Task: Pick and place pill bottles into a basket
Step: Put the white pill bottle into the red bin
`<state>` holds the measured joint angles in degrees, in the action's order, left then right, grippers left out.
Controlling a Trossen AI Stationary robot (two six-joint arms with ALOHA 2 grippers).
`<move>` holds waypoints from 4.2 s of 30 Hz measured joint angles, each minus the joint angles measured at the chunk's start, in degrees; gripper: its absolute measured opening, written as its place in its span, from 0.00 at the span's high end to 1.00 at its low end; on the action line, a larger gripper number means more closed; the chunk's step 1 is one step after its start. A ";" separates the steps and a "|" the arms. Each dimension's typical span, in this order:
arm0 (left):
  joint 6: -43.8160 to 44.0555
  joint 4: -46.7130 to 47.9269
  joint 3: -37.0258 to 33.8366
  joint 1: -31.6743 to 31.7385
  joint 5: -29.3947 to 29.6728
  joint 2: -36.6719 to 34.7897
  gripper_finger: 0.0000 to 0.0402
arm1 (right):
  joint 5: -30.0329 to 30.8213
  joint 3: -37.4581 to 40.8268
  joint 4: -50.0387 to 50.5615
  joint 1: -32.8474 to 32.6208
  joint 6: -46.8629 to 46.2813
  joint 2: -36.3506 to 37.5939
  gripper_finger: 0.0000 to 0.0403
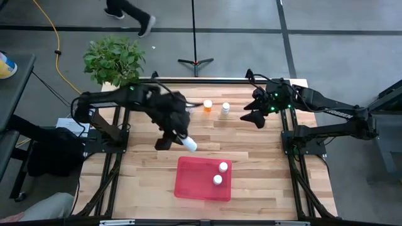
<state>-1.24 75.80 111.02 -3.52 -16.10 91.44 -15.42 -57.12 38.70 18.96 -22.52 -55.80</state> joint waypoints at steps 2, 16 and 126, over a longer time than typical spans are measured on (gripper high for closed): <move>0.29 -0.70 -4.34 -0.01 1.55 0.00 0.54 | 0.29 0.00 0.01 0.00 0.00 0.01 0.20; 2.59 -20.82 -25.66 -1.50 4.16 0.25 0.54 | 0.84 -0.02 0.00 0.00 -0.22 0.01 0.20; -9.78 -16.59 5.46 -8.46 19.36 29.83 0.63 | 2.23 -0.04 1.33 0.00 -2.32 -0.08 0.20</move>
<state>-11.02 59.20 116.48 -11.99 3.26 121.27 -13.19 -57.17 40.03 18.96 -24.85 -55.88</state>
